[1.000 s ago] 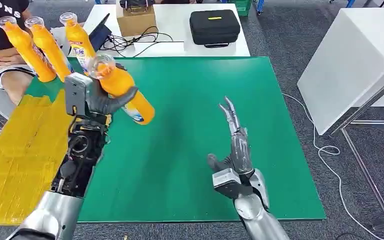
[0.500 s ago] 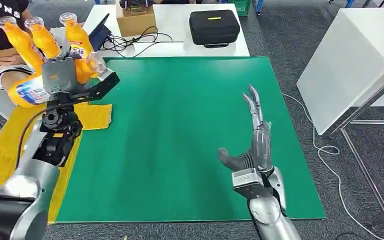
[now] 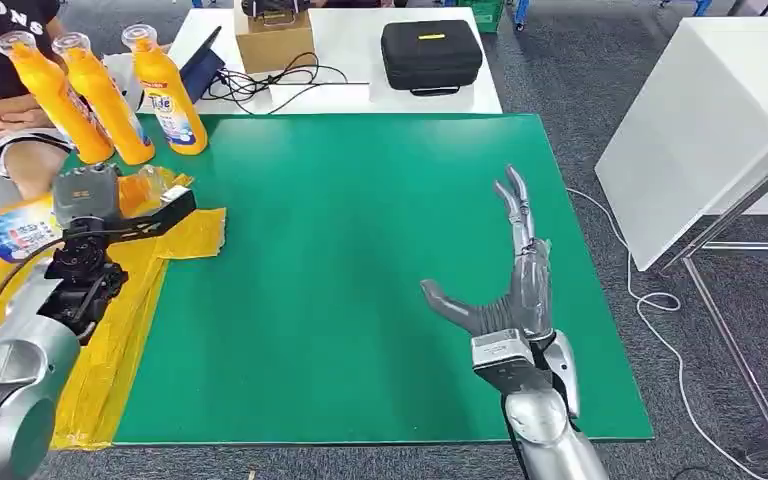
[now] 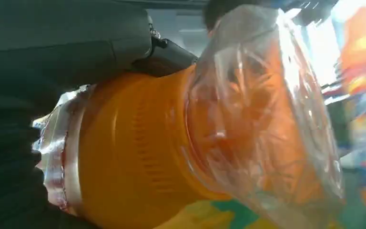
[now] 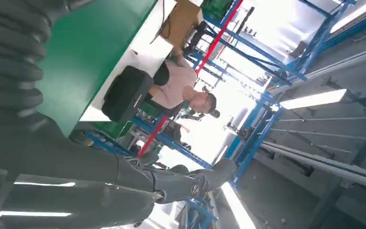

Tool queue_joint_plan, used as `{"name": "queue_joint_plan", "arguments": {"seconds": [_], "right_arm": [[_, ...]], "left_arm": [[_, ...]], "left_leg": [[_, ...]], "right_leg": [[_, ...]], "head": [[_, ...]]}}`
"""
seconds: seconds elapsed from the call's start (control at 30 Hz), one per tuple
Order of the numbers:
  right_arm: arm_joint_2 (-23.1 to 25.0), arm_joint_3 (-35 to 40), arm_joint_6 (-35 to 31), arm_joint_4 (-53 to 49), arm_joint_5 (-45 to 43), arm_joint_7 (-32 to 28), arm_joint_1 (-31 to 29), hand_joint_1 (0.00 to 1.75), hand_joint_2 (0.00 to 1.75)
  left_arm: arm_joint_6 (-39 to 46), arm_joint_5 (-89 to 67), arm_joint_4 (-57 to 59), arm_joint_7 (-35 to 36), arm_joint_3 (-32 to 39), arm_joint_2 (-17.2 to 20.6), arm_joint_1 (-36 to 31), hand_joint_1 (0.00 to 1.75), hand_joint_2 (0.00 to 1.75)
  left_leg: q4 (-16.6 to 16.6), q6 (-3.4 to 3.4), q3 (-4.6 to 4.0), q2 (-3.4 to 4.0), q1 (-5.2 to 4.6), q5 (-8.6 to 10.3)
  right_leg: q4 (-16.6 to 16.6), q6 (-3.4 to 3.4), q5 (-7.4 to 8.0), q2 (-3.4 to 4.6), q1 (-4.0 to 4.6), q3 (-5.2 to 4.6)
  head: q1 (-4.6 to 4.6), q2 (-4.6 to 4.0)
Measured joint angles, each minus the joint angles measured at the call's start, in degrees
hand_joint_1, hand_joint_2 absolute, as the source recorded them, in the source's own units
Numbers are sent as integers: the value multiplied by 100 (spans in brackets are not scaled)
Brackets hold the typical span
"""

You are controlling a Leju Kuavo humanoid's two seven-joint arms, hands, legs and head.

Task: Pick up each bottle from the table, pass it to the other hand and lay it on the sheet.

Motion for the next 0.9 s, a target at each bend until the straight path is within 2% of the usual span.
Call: {"name": "queue_joint_plan", "arguments": {"seconds": [0.07, 0.27, 0.37, 0.63, 0.67, 0.7, 0.73, 0.77, 0.83, 0.87, 0.9], "right_arm": [[13, -13, 0, 4, -17, 2, -41, 0, 175], [13, -105, -22, 101, -15, 57, -87, 0, 175], [20, -142, -20, 192, -42, 140, -149, 0, 175], [66, -247, 28, 461, -122, 225, -357, 0, 175], [72, -258, 33, 508, -129, 227, -377, 0, 175], [72, -267, 33, 531, -137, 232, -390, 0, 175], [72, -273, 35, 549, -146, 236, -400, 0, 175], [72, -282, 35, 568, -157, 240, -408, 0, 175], [72, -295, 35, 599, -168, 254, -422, 0, 175], [72, -306, 35, 614, -173, 260, -425, 0, 175], [72, -321, 35, 627, -173, 267, -427, 0, 175]], "left_arm": [[-204, 35, 172, 7, -266, 74, 17, 175, 175], [-424, 558, 570, -836, -262, 48, 347, 175, 175], [-421, 848, 627, -1326, -154, -84, 468, 175, 175], [-421, 1121, 649, -1994, 23, -569, 593, 175, 175], [-413, 1139, 645, -2057, 27, -645, 600, 152, 175], [-408, 1158, 638, -2084, 36, -705, 610, 152, 175], [-399, 1189, 625, -2097, 55, -735, 622, 21, 175], [-382, 1215, 612, -2099, 68, -789, 635, 0, 175], [-336, 1224, 609, -2066, 82, -846, 652, 0, 175], [-303, 1235, 609, -2046, 101, -872, 668, 0, 0], [-288, 1246, 609, -2029, 112, -888, 685, 0, 0]], "left_leg": [[0, 0, 2, 2, -1, 0], [0, 0, 2, -6, 0, 0], [0, 0, 0, -15, 0, 0], [0, 1, 1, -22, -5, 1], [0, 1, 3, -24, -5, 1], [0, 1, 5, -24, -5, 1], [0, 1, 6, -23, -5, 1], [0, 1, 7, -22, -5, 1], [0, 1, 9, -22, -5, 1], [0, 1, 10, -22, -5, 1], [0, 1, 10, -22, -4, 1]], "right_leg": [[-1, 0, 0, 0, -1, 0], [0, 0, 0, -2, 0, -3], [-1, 1, -1, -7, -1, -2], [-2, 1, 0, -18, -2, 4], [-2, 1, 0, -21, -3, 8], [-2, 1, 0, -21, -3, 11], [-2, 1, 0, -21, -3, 12], [-2, 1, 0, -21, -3, 13], [-2, 1, 0, -20, -2, 14], [-2, 1, 0, -21, -1, 14], [-2, 1, 0, -20, 0, 14]], "head": [[-4, 0], [-2, 0], [-2, 0], [-4, 0], [-2, 0], [-2, 0], [-2, 0], [-4, 0], [-2, 0], [-4, 0], [-2, 0]]}}
